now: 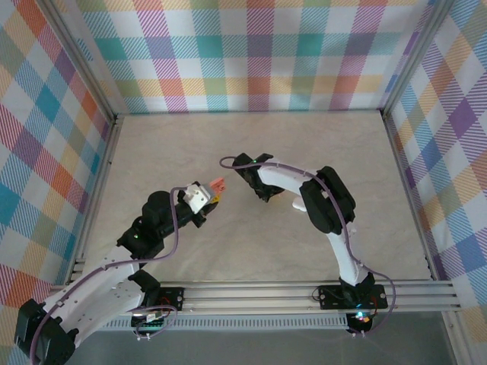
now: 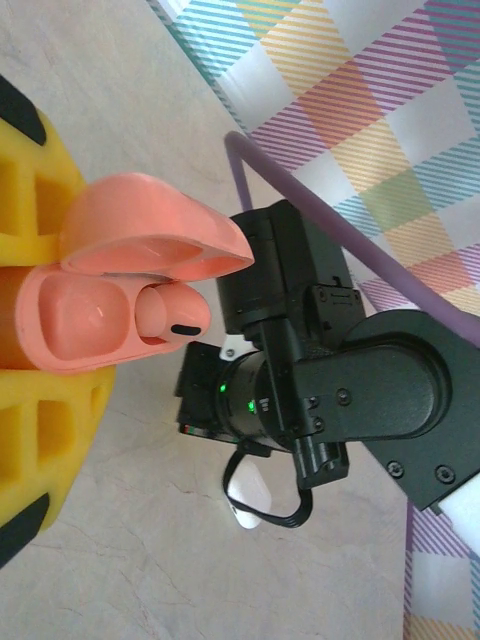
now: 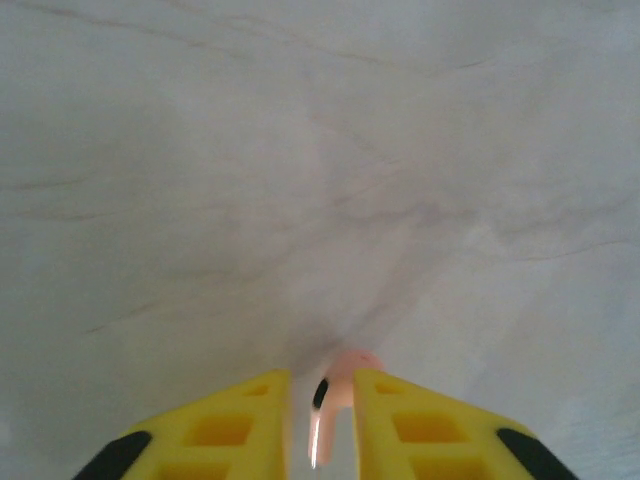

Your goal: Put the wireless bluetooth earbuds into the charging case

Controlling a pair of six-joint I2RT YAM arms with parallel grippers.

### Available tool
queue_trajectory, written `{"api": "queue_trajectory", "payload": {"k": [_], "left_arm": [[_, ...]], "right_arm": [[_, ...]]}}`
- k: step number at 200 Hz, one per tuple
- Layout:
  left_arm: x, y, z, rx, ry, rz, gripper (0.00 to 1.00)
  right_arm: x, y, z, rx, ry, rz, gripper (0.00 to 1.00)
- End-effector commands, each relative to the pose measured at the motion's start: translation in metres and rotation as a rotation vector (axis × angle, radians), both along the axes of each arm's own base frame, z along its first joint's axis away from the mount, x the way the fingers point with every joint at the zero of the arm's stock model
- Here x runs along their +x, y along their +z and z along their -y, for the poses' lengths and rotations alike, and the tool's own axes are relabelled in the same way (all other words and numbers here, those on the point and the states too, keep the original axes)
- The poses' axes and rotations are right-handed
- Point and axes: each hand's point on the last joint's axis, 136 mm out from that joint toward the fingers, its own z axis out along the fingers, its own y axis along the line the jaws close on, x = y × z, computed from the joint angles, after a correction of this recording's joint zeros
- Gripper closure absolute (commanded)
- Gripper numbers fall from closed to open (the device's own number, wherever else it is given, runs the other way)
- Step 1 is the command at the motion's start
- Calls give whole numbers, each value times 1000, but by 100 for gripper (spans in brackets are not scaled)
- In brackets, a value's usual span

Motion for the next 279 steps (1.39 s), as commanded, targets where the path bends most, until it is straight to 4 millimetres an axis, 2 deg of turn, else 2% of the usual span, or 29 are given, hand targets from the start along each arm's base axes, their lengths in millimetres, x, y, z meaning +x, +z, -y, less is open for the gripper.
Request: {"api": "queue_trajectory", "payload": {"k": [1, 36, 84, 108, 130, 150, 172, 198, 230, 279], "left_arm": [[-1, -3, -6, 12, 15, 7, 100], [-3, -3, -8, 13, 15, 8, 100], [-6, -2, -5, 14, -3, -6, 100], [-7, -3, -1, 11, -27, -24, 100], [-5, -6, 0, 12, -21, -74, 100], [-6, -7, 6, 9, -47, -104, 100], [-6, -7, 13, -15, -73, -135, 100], [-4, -9, 22, -49, -95, -184, 100], [-1, -11, 30, -76, -112, -221, 100], [2, -13, 34, -78, -120, -246, 100]], "right_arm": [[-17, -12, -15, 51, -12, -72, 73], [-19, -1, -22, 91, -18, -70, 71], [-24, 39, -42, 305, -12, -65, 69], [-24, 54, -40, 452, -47, -107, 68], [-23, 60, -34, 607, -97, -174, 65], [-17, 56, -23, 718, -147, -232, 60], [-12, 44, -9, 765, -202, -285, 57], [-5, 28, 2, 753, -230, -307, 55], [-1, 11, 5, 725, -224, -329, 54], [1, 7, 16, 656, -216, -314, 54]]}}
